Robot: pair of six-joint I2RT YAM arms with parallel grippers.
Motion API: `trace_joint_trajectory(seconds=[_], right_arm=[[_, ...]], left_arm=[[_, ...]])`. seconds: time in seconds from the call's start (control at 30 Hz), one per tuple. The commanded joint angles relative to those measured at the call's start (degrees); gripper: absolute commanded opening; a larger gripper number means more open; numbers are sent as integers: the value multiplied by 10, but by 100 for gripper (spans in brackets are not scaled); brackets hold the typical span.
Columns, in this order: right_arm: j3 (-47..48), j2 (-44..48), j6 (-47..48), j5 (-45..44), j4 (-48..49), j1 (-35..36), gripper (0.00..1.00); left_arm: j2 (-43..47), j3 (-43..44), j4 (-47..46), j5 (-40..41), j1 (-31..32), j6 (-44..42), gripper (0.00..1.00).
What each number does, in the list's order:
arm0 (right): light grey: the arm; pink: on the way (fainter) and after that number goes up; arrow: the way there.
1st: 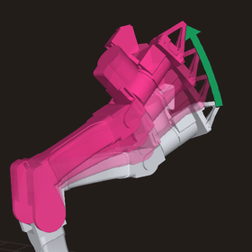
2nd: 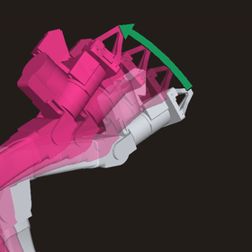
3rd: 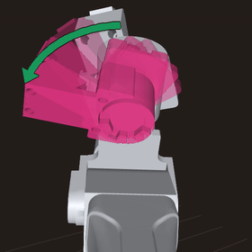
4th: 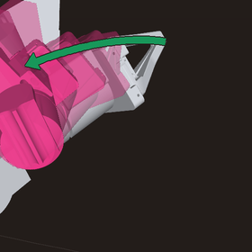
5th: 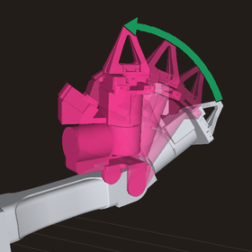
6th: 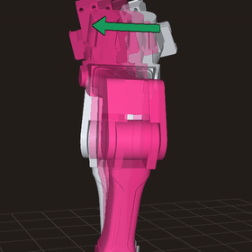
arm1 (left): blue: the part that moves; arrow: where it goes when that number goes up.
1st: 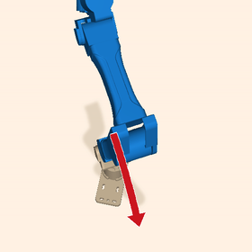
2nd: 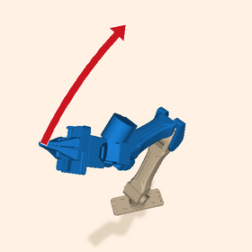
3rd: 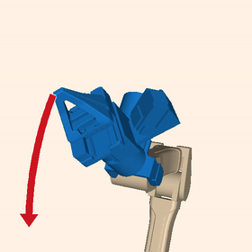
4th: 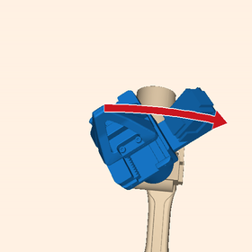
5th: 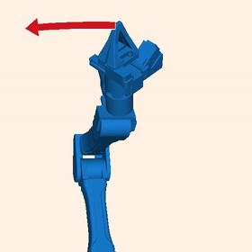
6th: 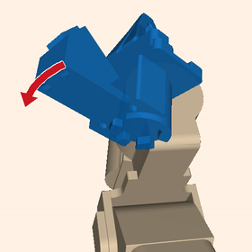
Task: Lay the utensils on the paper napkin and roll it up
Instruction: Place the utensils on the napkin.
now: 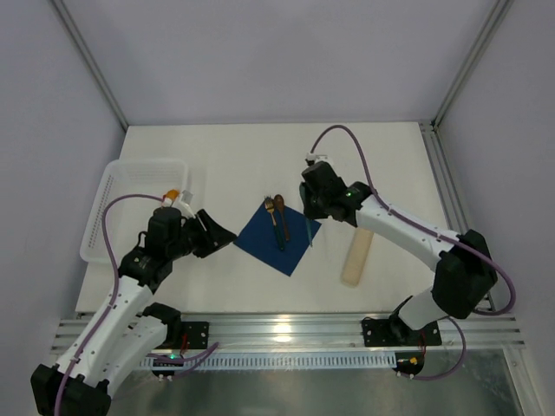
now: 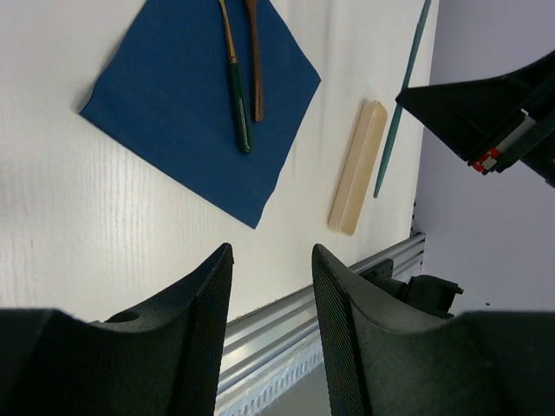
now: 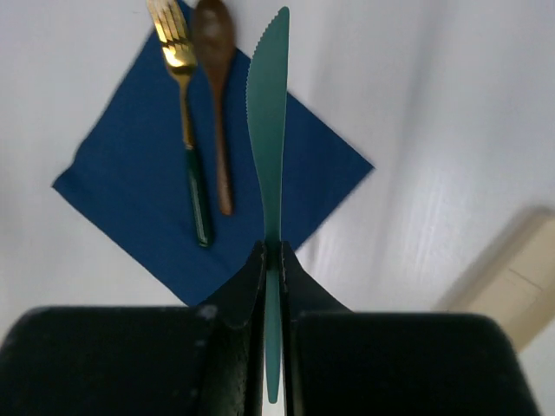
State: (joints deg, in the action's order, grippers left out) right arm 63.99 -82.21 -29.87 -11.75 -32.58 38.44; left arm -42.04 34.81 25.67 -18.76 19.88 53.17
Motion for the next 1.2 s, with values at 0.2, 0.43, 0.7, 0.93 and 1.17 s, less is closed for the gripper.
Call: trace_joint_trajectory(seconds=[0.2,0.43,0.7,0.93,1.17], right_arm=[[208,-206,89,52,18,52,4],[260,-293,103,64,25,77,4],[263,-322,79,56,38,95,3],[261,-342,51,41,51,96,4],[254,-351,20,23,61,96,4]], left_arm=[[18,12,16,19,2,-7,44],[14,9,10,17,2,-5,43],[14,6,10,15,2,-5,43],[14,11,16,15,2,-7,44],[14,15,19,15,2,-10,44]])
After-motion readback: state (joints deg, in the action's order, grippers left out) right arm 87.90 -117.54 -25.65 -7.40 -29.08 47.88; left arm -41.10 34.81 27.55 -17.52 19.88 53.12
